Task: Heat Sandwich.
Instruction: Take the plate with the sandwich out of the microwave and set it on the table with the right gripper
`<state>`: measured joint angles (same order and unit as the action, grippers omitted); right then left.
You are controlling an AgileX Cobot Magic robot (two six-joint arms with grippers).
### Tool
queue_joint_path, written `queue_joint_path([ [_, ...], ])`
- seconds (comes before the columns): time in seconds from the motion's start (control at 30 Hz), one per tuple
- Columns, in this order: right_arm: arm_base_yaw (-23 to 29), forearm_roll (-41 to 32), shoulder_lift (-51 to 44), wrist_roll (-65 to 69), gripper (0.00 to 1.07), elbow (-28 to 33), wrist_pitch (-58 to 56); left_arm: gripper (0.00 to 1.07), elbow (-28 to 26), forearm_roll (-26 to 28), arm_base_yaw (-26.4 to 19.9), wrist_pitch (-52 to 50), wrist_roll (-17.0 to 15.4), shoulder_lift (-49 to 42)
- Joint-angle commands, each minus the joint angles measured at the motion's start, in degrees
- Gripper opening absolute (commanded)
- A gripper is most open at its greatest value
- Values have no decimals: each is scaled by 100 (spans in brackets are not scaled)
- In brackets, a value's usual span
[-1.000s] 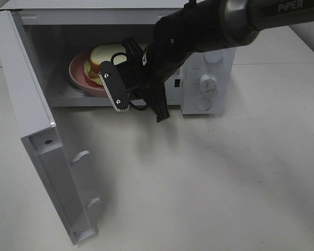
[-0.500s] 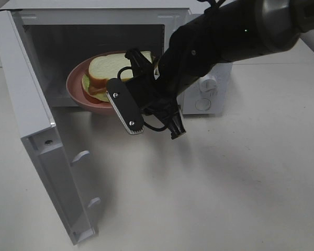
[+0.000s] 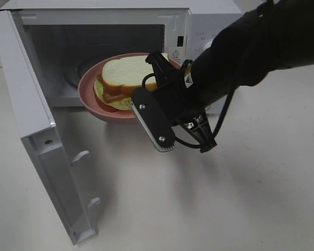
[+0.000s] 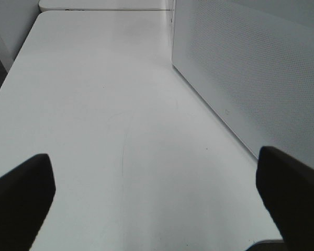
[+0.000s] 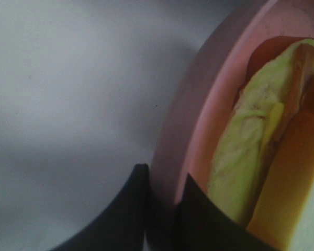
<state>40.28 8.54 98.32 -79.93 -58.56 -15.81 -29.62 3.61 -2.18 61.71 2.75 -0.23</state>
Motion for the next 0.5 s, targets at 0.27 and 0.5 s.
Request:
queue_joint_path([
  [0.27, -6, 34, -1026, 52, 0, 888, 120, 100, 6, 11, -11, -57, -6, -46],
  [0.5, -6, 40, -1667, 281, 0, 1467, 92, 100, 6, 11, -11, -57, -6, -46],
])
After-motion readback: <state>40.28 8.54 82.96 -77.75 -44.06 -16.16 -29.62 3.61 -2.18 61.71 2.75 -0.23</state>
